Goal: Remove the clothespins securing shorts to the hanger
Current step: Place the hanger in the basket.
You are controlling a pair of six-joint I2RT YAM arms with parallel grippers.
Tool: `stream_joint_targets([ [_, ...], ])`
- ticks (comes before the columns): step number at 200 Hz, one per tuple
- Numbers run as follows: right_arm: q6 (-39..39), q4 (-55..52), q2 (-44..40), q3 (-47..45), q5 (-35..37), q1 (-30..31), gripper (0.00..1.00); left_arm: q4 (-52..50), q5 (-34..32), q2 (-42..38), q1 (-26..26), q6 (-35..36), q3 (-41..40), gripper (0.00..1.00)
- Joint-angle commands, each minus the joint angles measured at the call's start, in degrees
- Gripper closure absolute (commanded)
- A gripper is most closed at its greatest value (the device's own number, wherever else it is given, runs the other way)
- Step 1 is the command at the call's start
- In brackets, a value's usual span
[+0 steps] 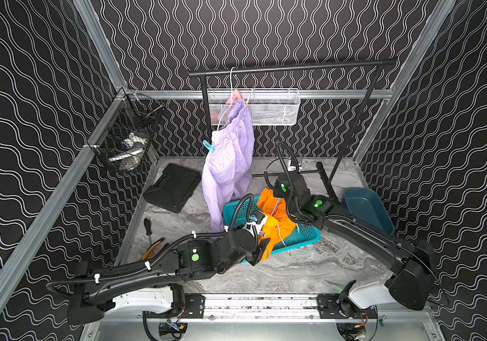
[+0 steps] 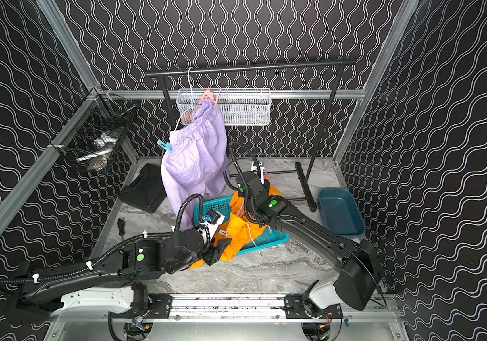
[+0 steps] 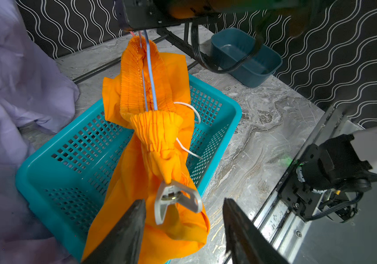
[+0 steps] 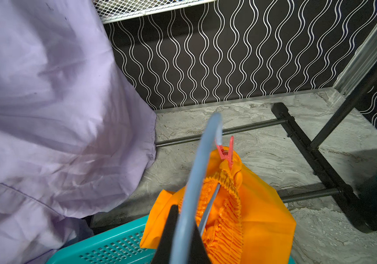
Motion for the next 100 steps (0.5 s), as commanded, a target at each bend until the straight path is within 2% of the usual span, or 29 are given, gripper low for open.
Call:
stream_joint_targets([
  [1, 0.8, 0.4, -0.8, -0.2, -0.2, 0.2, 1.00, 1.2, -3.0, -0.2, -0.1, 1.1, -0.1, 0.48],
  [11, 0.8, 0.5, -0.9, -0.2, -0.3, 0.2, 1.00, 1.1, -3.0, 0.0, -0.1, 1.2, 0.0, 0.50],
  [21, 0.8, 0.6, -1.0, -0.3, -0.4, 0.3, 1.00, 1.1, -2.6, 0.3, -0.1, 1.7, 0.3, 0.57],
  [46, 0.6, 0.9, -1.2, -0.5, -0.7, 0.3, 1.00, 1.1, -1.7, 0.9, -0.1, 2.1, 0.8, 0.61],
  [100, 0.6, 0.5, -0.7, -0.6, -1.2, 0.3, 1.00, 1.3, -1.3, 1.0, -0.1, 2.8, 1.2, 0.81],
])
